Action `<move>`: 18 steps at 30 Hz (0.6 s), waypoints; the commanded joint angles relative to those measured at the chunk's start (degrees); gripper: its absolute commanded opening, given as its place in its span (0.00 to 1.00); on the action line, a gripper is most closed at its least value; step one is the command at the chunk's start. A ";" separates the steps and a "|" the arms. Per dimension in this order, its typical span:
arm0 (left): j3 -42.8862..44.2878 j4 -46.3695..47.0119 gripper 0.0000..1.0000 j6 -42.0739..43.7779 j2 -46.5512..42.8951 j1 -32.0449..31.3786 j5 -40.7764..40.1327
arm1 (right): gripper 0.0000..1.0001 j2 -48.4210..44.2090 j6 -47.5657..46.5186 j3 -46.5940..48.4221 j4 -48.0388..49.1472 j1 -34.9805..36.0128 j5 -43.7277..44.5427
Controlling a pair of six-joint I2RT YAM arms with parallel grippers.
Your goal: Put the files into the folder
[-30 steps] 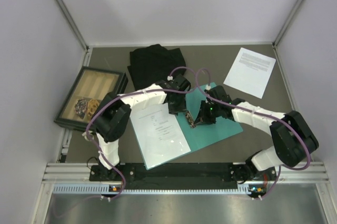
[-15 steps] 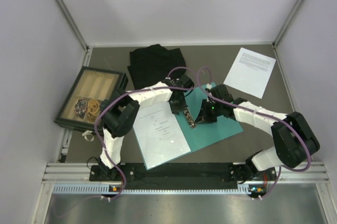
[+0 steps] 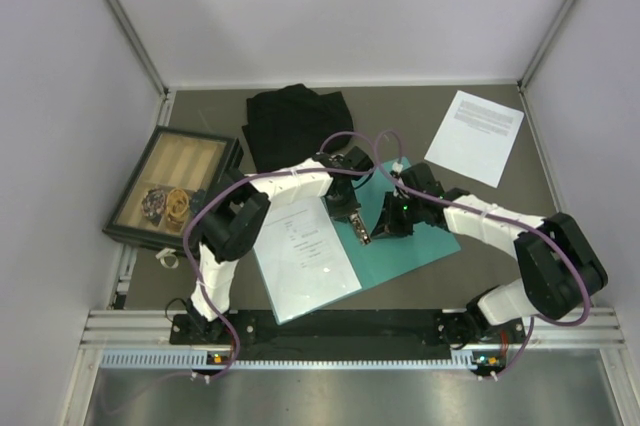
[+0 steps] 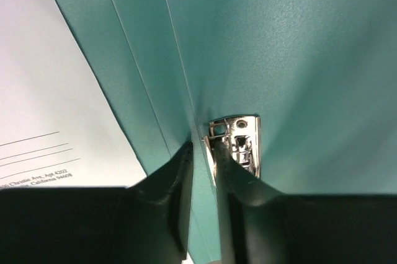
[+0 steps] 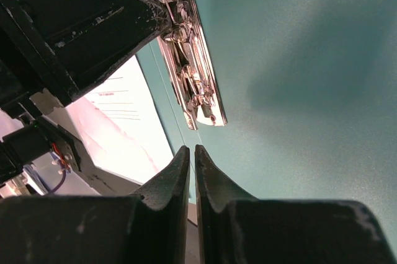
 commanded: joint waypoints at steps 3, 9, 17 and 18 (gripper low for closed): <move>1.23 -3.09 0.05 -1.80 2.21 -0.26 -3.90 | 0.09 -2.48 -0.99 -1.02 4.14 -0.14 -3.36; 1.05 -4.58 0.00 -1.19 4.41 -0.26 -0.84 | 0.23 -1.34 -0.65 -5.06 13.44 0.13 -9.85; 5.79 -12.49 0.00 -0.93 6.52 -0.61 1.01 | 0.30 1.82 1.72 -7.61 23.47 2.59 -10.22; 6.49 -13.10 0.00 -0.92 6.52 -0.70 0.67 | 0.28 2.44 2.25 -8.05 24.53 2.59 -10.65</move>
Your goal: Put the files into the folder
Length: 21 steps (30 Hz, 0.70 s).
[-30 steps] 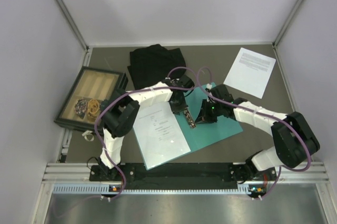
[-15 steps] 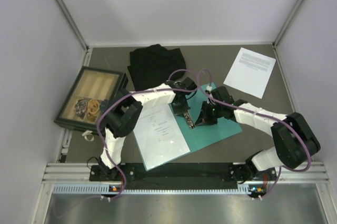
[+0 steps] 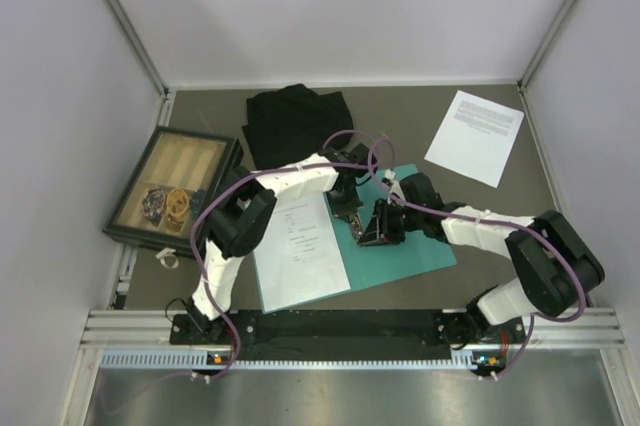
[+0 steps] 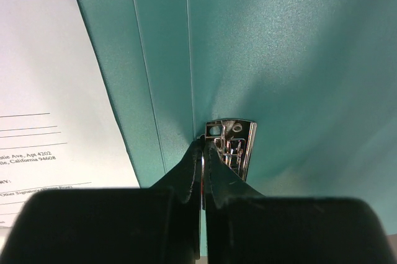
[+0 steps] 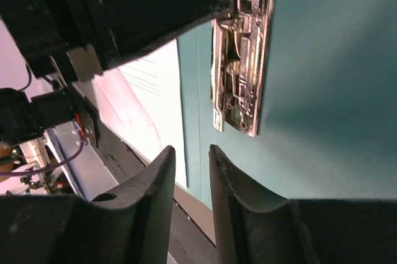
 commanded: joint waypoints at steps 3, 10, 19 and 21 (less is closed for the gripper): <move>0.99 -7.54 0.00 0.30 3.04 -0.79 0.47 | 0.22 4.44 2.66 -0.80 11.80 0.88 -1.54; -1.46 -4.99 0.00 0.48 1.55 -1.05 0.38 | 0.28 5.68 1.25 -1.24 9.88 0.88 1.27; -4.72 -0.60 0.00 -0.14 -0.39 -0.96 1.52 | 0.21 8.31 2.39 -2.65 13.04 2.20 1.09; -4.63 -0.51 0.00 -0.05 -0.65 -0.96 1.43 | 0.19 8.58 2.48 -3.00 13.48 2.29 1.18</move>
